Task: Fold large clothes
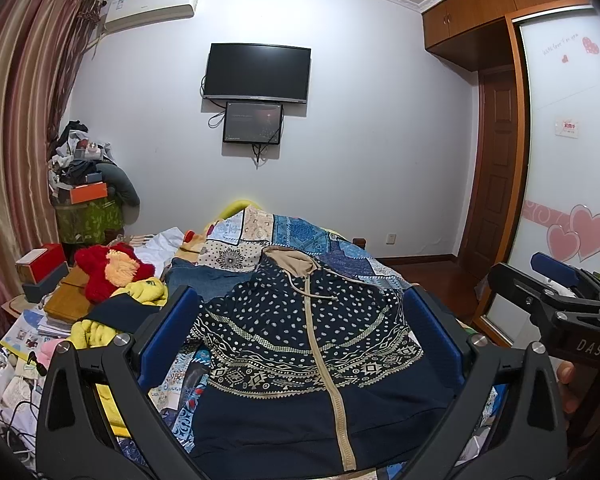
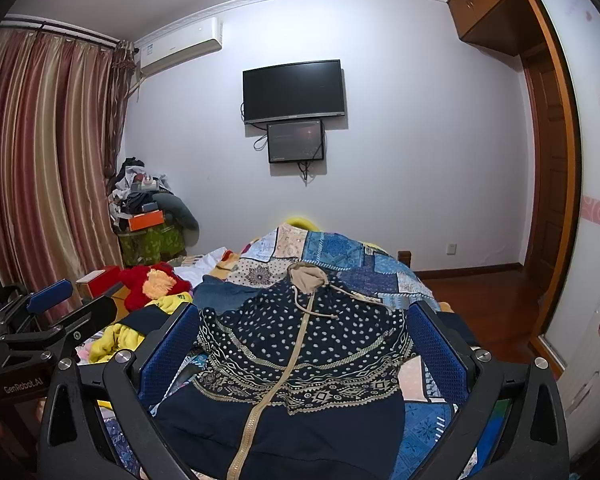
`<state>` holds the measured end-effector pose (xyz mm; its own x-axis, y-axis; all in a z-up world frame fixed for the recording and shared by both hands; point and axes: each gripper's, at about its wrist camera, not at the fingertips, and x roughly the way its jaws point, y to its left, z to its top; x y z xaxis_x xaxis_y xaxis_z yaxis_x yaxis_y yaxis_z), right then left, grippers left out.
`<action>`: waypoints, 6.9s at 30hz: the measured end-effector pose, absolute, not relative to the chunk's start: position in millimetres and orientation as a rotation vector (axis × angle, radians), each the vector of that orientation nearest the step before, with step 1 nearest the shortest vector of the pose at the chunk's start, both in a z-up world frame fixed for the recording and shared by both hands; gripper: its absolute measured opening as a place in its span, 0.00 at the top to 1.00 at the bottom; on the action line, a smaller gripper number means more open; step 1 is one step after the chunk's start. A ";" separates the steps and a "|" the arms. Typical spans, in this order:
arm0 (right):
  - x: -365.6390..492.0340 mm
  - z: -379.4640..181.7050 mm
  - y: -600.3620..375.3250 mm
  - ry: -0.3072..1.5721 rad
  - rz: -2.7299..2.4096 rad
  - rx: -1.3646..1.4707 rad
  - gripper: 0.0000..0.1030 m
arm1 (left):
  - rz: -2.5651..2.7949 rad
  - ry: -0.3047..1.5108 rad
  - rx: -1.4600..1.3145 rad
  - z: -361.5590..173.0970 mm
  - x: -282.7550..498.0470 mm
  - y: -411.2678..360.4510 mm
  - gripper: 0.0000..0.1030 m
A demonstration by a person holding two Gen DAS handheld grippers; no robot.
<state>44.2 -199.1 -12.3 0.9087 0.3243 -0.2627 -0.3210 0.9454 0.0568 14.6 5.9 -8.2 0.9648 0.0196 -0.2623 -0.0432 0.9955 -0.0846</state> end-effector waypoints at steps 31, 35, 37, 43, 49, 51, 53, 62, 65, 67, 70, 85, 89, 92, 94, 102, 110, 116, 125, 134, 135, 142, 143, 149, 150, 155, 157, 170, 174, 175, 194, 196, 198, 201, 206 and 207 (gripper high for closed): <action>62.4 -11.8 -188.3 0.294 0.320 -0.010 0.00 | 0.013 0.301 -0.103 -15.8 35.9 14.8 0.00; 78.1 -17.2 -181.4 0.307 0.321 -0.021 0.00 | 0.017 0.310 -0.108 -22.4 49.6 22.5 0.00; 91.9 -19.3 -176.7 0.313 0.316 -0.030 0.00 | 0.026 0.317 -0.120 -24.7 61.4 31.8 0.00; 147.7 -30.5 -157.2 0.342 0.329 -0.030 0.00 | 0.092 0.360 -0.123 -36.0 109.9 68.6 0.00; 223.8 -46.4 -127.6 0.370 0.286 -0.066 0.00 | 0.140 0.398 -0.130 -61.9 156.3 120.9 0.00; 250.0 -55.3 -118.2 0.388 0.272 -0.088 0.00 | 0.150 0.433 -0.155 -76.7 172.4 144.8 0.00; 279.0 -67.7 -109.0 0.414 0.270 -0.113 0.00 | 0.154 0.477 -0.199 -95.8 186.4 172.5 0.00; 390.5 -159.1 -70.0 0.606 0.305 -0.213 0.00 | 0.280 0.654 -0.395 -202.1 225.5 285.3 0.00; 412.1 -188.7 -61.4 0.649 0.352 -0.214 0.00 | 0.282 0.715 -0.474 -237.0 238.5 317.9 0.00; 425.9 -205.0 -54.4 0.711 0.378 -0.214 0.00 | 0.280 0.744 -0.531 -255.8 245.8 338.4 0.01; 438.9 -222.4 -45.2 0.769 0.404 -0.227 0.00 | 0.314 0.780 -0.596 -280.2 258.7 368.6 0.09; 438.1 -238.6 -36.7 0.834 0.419 -0.311 0.00 | 0.528 0.831 -0.490 -273.7 323.6 415.5 0.74; 434.1 -224.8 -49.6 0.827 0.418 -0.278 0.00 | 0.592 0.841 -0.383 -244.8 332.8 399.5 0.83; 430.1 -213.6 -63.1 0.822 0.413 -0.252 0.00 | 0.598 0.811 -0.310 -216.3 339.4 381.9 0.90; 427.5 -207.1 -71.6 0.811 0.405 -0.247 0.00 | 0.580 0.773 -0.261 -193.6 340.2 366.2 0.97; 413.4 -181.2 -114.9 0.765 0.384 -0.220 0.00 | 0.380 0.642 -0.113 -112.0 382.4 266.2 0.98; 408.3 -176.7 -166.9 0.789 0.351 -0.185 0.00 | 0.067 0.654 -0.002 -103.9 436.1 109.9 0.98; 405.5 -190.0 -194.8 0.838 0.325 -0.183 0.00 | -0.120 0.815 0.116 -171.0 451.9 7.7 0.98; 400.1 -204.6 -200.0 0.890 0.339 -0.198 0.00 | -0.212 1.059 0.153 -267.6 439.8 -34.7 0.97; 397.8 -189.9 -157.9 0.863 0.389 -0.247 0.00 | -0.254 1.033 -0.002 -241.7 390.7 16.0 0.35; 397.7 -188.5 -151.7 0.859 0.398 -0.253 0.00 | -0.248 1.021 -0.004 -236.5 385.2 24.7 0.35; 405.9 -190.1 -74.7 0.847 0.499 -0.313 0.00 | -0.054 0.934 0.006 -207.0 358.9 118.7 0.30; 407.8 -193.0 -62.2 0.852 0.515 -0.324 0.00 | -0.025 0.931 0.010 -206.5 361.0 130.1 0.30; 425.5 -225.2 23.7 0.884 0.596 -0.430 0.00 | 0.095 0.961 -0.075 -229.4 368.3 197.5 0.30; 427.6 -230.2 34.5 0.888 0.604 -0.446 0.00 | 0.101 0.967 -0.097 -235.3 372.0 204.1 0.30; 443.6 -261.6 89.0 0.904 0.627 -0.524 0.00 | 0.110 0.987 -0.154 -261.0 378.8 227.3 0.30; 450.8 -272.9 103.9 0.905 0.625 -0.557 0.04 | 0.107 0.993 -0.150 -268.4 384.8 228.5 0.30; 466.2 -258.1 91.7 0.811 0.545 -0.512 0.88 | 0.094 1.040 -0.141 -294.6 405.4 212.1 0.30; 467.4 -228.9 44.0 0.821 0.534 -0.355 0.89 | 0.131 1.064 -0.096 -306.7 407.7 207.7 0.30; 468.6 -222.2 30.3 0.824 0.533 -0.317 0.89 | 0.145 1.063 -0.064 -307.6 407.5 203.0 0.30; 488.3 -261.9 -199.8 1.011 0.291 -0.063 0.89 | 0.276 1.101 -0.006 -317.9 411.8 188.0 0.28; 486.7 -267.8 -202.0 1.008 0.258 -0.108 0.89 | 0.278 1.107 -0.004 -318.1 412.7 188.4 0.28; 485.5 -270.3 -205.8 0.995 0.216 -0.168 0.89 | 0.280 1.112 -0.003 -318.3 413.5 188.9 0.28; 480.1 -269.2 -213.9 0.970 0.148 -0.258 0.88 | 0.282 1.116 0.005 -318.7 414.0 188.1 0.27; 474.4 -267.4 -231.2 0.978 0.043 -0.333 0.56 | 0.279 1.123 0.011 -318.6 414.1 187.6 0.27; 472.7 -264.3 -235.4 0.958 -0.005 -0.363 0.20 | 0.276 1.126 0.011 -318.4 414.3 188.3 0.27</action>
